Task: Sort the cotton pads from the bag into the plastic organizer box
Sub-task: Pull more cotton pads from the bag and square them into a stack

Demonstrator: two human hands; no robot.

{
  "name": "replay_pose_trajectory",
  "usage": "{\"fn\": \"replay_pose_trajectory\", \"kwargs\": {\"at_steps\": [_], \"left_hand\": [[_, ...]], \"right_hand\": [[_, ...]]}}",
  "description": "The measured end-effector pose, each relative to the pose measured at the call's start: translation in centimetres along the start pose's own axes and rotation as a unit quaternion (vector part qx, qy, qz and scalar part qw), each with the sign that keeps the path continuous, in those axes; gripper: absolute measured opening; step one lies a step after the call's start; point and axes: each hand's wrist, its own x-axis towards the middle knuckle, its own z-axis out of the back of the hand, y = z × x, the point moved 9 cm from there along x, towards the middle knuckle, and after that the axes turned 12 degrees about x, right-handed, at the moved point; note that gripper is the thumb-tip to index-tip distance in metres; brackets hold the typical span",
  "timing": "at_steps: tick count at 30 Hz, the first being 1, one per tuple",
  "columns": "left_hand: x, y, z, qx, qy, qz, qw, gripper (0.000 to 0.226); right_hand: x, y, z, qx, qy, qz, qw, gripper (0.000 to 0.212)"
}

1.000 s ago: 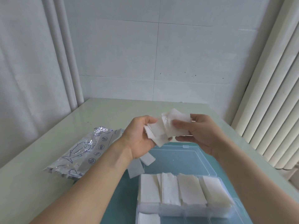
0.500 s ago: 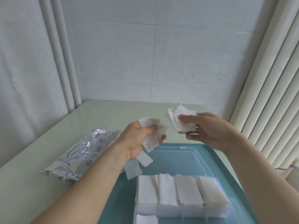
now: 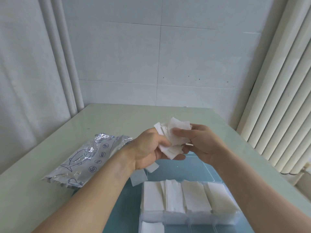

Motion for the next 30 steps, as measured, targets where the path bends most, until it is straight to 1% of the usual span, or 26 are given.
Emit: {"fn": "replay_pose_trajectory", "kwargs": {"at_steps": [1,3,7,9,12,15,18,20,24,27,30], "left_hand": [[0.0,0.0,-0.1,0.015,0.013,-0.006,1.0,0.045],[0.0,0.2,0.4,0.03,0.005,-0.008,1.0,0.041],[0.0,0.7,2.4,0.056,-0.076,0.005,0.996,0.022],[-0.1,0.6,3.1,0.068,-0.098,0.006,0.993,0.018],[-0.2,0.2,3.6,0.075,-0.124,-0.005,0.989,0.021],[-0.1,0.4,3.7,0.065,-0.144,0.003,0.987,0.021],[0.1,0.8,3.3,0.001,-0.139,0.023,0.99,0.022],[0.2,0.8,2.9,-0.03,-0.127,0.038,0.991,0.029],[0.2,1.3,2.4,-0.068,-0.091,0.066,0.991,0.044],[0.2,1.6,2.6,-0.066,-0.092,0.07,0.991,0.04],[0.3,1.3,2.7,-0.045,-0.096,0.05,0.993,0.032]], "right_hand": [[0.0,0.2,0.0,0.0,0.003,0.001,1.0,0.018],[0.0,0.6,0.4,0.012,-0.003,0.004,1.0,0.018],[0.5,2.0,2.2,0.03,-0.042,0.038,0.998,0.015],[0.5,2.8,2.9,0.042,-0.05,0.045,0.997,0.015],[0.2,3.7,3.3,0.044,-0.031,0.035,0.998,0.017],[0.1,3.8,3.1,0.055,-0.015,0.015,0.998,0.02],[0.1,2.4,2.2,0.084,0.005,-0.037,0.996,0.02],[-0.1,1.3,1.2,0.065,0.033,-0.071,0.995,0.023],[0.0,0.5,0.9,0.044,0.044,-0.075,0.995,0.027],[0.1,0.4,1.1,0.026,0.033,-0.066,0.997,0.023],[0.1,0.3,1.4,0.002,0.012,-0.061,0.998,0.018]]}}
